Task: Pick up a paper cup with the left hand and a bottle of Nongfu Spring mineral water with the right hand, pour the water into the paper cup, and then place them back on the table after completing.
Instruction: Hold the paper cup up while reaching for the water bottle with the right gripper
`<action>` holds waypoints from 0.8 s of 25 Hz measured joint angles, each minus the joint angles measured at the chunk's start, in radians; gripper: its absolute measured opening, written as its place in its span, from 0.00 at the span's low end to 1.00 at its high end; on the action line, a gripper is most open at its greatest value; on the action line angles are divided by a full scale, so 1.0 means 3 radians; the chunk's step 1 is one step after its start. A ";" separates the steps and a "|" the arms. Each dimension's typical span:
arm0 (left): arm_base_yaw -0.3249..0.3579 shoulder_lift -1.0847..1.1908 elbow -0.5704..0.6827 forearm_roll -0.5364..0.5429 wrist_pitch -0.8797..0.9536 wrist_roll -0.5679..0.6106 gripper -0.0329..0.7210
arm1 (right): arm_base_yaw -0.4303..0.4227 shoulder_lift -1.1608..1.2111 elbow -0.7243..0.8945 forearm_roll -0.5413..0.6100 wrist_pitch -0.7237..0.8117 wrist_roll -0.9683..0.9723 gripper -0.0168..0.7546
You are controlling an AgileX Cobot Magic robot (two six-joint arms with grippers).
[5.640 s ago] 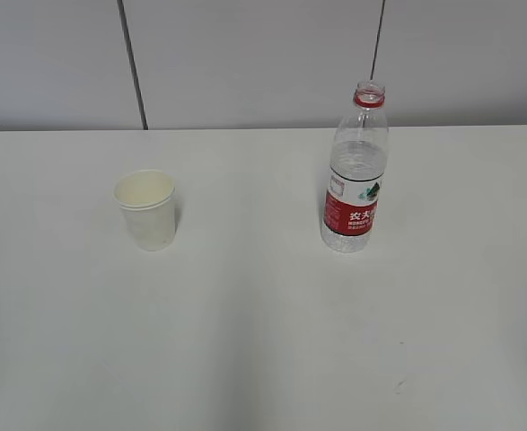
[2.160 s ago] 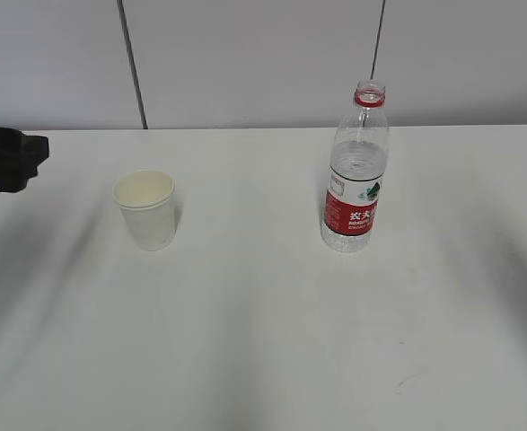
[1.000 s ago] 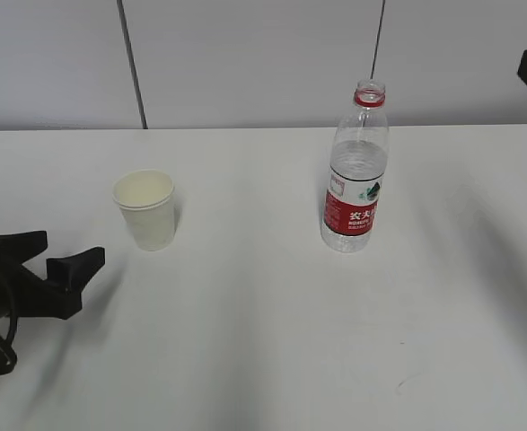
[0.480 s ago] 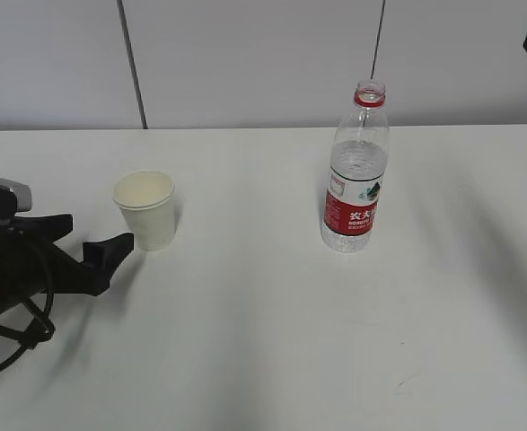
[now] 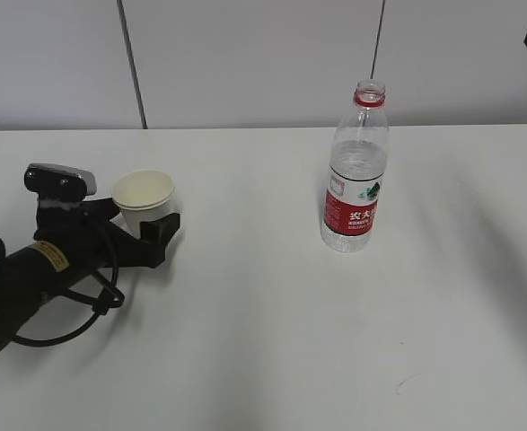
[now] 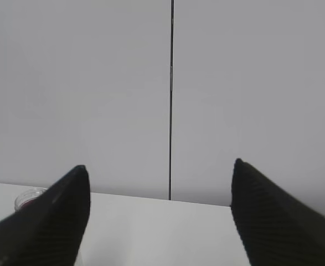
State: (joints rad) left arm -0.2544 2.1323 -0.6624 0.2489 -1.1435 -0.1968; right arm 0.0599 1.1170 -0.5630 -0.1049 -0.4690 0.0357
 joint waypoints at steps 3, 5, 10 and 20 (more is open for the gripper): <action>-0.0041 0.0094 -0.0165 -0.0022 0.0000 0.0000 0.90 | 0.0000 0.0000 0.0000 0.0000 -0.0033 0.0000 0.78; -0.0046 0.0152 -0.0230 -0.0061 0.0000 0.0000 0.90 | 0.0000 0.0000 0.0000 0.0000 -0.0049 0.0000 0.78; -0.0046 0.0176 -0.0260 -0.0141 0.0000 -0.0003 0.88 | 0.0000 0.0000 0.0000 0.0000 -0.0061 0.0000 0.78; -0.0046 0.0211 -0.0296 -0.0148 0.0000 -0.0003 0.79 | 0.0000 0.0000 0.0000 0.0000 -0.0069 0.0000 0.78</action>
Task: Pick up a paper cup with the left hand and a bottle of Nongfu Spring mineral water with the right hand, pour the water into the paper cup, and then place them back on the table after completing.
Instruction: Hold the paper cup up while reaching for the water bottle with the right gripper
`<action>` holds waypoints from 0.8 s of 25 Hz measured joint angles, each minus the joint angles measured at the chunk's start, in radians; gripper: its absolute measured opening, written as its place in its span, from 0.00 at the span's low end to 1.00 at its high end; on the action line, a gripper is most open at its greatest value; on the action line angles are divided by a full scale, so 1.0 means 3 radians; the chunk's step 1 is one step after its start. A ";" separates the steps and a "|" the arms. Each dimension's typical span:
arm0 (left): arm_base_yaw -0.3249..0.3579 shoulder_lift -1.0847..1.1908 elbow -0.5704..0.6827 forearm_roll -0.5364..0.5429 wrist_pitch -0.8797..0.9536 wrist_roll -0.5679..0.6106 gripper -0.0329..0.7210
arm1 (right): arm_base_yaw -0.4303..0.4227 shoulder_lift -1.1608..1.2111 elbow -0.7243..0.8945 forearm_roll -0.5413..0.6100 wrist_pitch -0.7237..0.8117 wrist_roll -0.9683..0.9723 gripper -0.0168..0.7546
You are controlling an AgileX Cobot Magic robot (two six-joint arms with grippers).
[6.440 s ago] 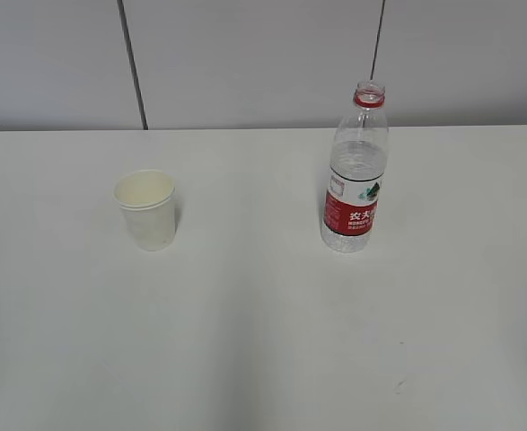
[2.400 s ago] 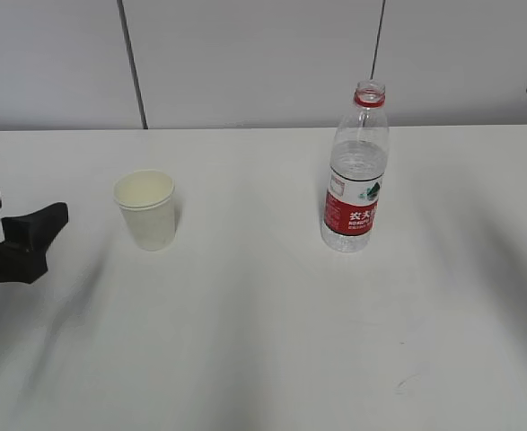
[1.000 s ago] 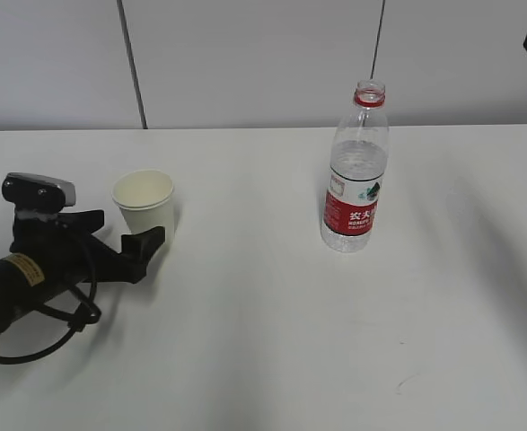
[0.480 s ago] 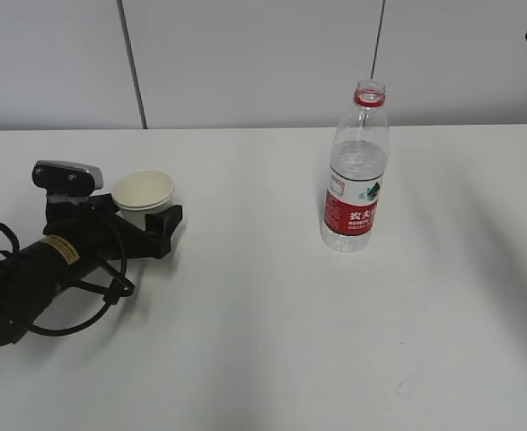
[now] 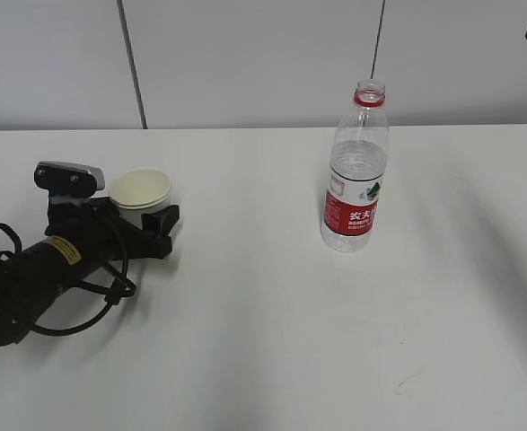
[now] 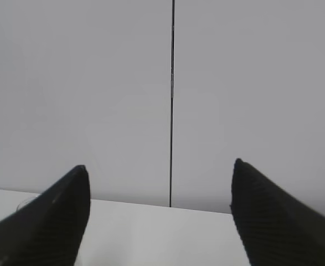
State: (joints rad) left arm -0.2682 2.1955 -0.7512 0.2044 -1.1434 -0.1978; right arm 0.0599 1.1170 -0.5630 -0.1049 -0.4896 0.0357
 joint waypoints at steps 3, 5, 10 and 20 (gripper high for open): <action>0.0000 0.0003 0.0000 0.0000 0.0000 0.0000 0.73 | 0.0000 0.0000 0.0000 0.0000 0.0000 0.0000 0.78; 0.0000 0.0003 0.0000 0.0000 0.0000 0.0000 0.68 | 0.0000 0.0000 0.0000 0.0000 0.0000 0.0000 0.78; 0.0000 0.0003 0.0000 0.0003 0.0000 0.0000 0.60 | 0.0000 0.0000 0.0000 0.0000 0.0000 0.0000 0.78; 0.0000 0.0003 0.0000 0.0003 0.0000 0.0000 0.59 | 0.0000 0.0060 0.0000 0.0000 -0.0005 0.0000 0.78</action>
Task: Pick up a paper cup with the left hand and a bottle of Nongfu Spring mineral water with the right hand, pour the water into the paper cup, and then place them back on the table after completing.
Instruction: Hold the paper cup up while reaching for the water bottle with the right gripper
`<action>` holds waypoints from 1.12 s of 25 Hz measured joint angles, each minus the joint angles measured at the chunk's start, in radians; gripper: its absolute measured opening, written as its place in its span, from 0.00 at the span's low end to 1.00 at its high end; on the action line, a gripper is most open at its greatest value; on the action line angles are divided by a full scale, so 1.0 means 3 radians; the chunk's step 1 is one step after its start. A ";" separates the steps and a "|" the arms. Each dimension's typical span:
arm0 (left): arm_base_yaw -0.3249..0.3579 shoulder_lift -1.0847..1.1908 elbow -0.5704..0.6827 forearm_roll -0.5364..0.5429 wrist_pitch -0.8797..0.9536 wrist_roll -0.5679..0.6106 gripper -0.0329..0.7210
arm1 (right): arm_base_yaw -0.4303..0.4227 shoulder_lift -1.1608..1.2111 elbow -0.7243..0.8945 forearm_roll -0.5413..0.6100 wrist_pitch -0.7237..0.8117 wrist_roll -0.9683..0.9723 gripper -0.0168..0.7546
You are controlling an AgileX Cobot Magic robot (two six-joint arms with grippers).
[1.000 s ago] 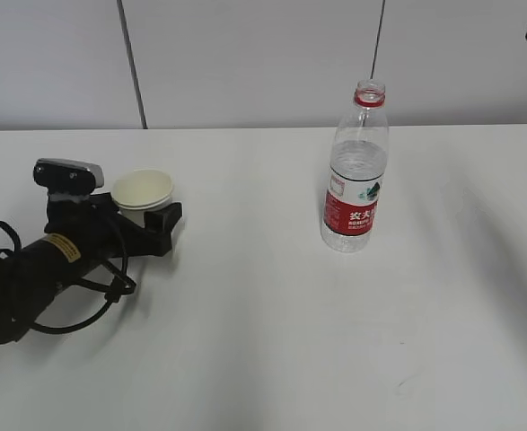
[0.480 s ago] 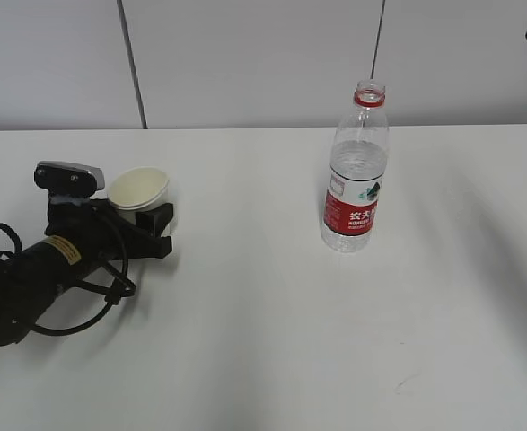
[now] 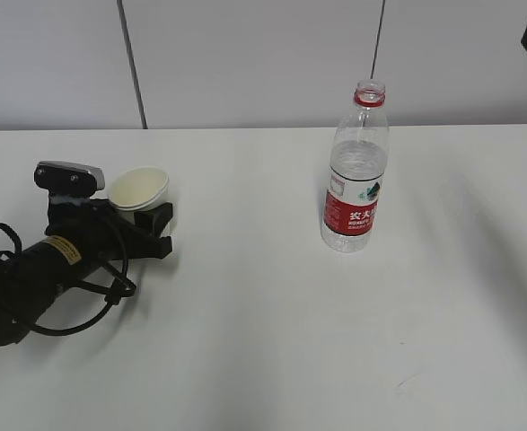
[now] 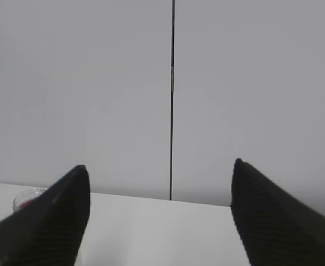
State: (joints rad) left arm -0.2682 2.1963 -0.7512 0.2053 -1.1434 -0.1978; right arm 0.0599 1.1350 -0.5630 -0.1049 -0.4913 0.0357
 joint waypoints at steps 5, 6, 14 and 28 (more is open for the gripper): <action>0.0000 0.0000 0.0000 0.0000 0.0000 0.0000 0.59 | 0.0000 0.0229 0.0000 0.0000 0.0000 0.0000 0.78; 0.0000 0.0000 0.0000 0.0000 0.0000 0.0000 0.59 | 0.0000 0.0287 0.0000 0.0000 0.0000 0.0000 0.78; 0.0000 0.0000 0.0000 0.0000 -0.0003 0.0000 0.59 | 0.0000 0.0732 0.0000 -0.0218 -0.0253 0.0023 0.78; 0.0000 0.0000 0.0000 0.0003 -0.0003 0.0000 0.58 | 0.0000 0.1537 -0.0008 -0.0912 -0.0853 0.0505 0.87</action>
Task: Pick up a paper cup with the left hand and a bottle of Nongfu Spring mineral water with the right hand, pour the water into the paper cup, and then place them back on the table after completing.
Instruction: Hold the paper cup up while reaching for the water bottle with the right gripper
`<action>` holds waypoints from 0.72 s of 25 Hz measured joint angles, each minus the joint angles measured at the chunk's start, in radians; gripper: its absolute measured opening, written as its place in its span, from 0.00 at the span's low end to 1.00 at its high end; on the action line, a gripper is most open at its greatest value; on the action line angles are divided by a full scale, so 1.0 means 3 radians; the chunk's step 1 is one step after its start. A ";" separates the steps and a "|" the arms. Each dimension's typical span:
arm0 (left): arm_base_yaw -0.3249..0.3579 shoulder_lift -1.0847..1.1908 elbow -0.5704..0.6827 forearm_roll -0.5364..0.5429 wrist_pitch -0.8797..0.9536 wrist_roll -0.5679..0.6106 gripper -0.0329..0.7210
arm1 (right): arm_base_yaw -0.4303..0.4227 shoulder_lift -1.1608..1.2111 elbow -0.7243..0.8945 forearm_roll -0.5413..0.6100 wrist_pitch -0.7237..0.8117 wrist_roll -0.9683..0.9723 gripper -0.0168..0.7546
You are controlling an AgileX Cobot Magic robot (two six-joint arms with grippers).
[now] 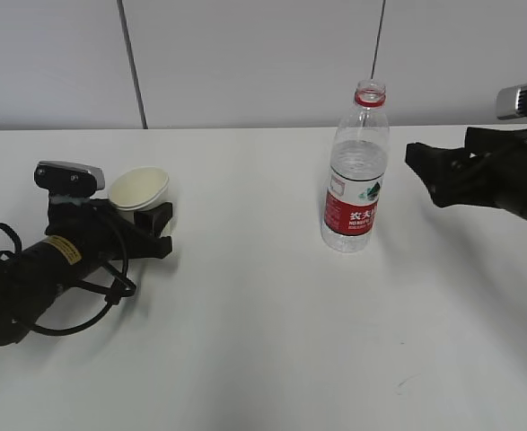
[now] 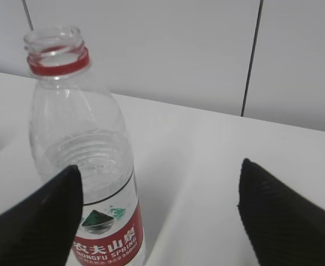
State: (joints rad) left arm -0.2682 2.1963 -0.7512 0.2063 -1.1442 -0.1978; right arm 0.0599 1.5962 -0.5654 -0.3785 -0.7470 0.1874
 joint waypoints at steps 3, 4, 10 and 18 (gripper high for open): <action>0.0000 0.0000 0.0000 0.0000 0.0000 0.0000 0.58 | 0.0000 0.0166 -0.0031 -0.0028 -0.0065 0.0053 0.88; 0.0000 0.0000 0.0000 0.0000 0.0000 0.0000 0.58 | 0.0000 0.0220 -0.0049 -0.0050 -0.0094 0.0088 0.88; 0.0000 0.0000 -0.0004 0.0003 0.0000 0.0000 0.58 | 0.0000 0.0560 -0.0137 -0.0213 -0.0414 0.0322 0.88; 0.0000 0.0000 -0.0005 0.0003 0.0000 0.0000 0.58 | 0.0000 0.0805 -0.0172 -0.0374 -0.0790 0.0578 0.88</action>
State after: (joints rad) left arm -0.2682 2.1963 -0.7527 0.2072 -1.1442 -0.1978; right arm 0.0599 1.8378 -0.6170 -0.4907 -0.9840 0.3606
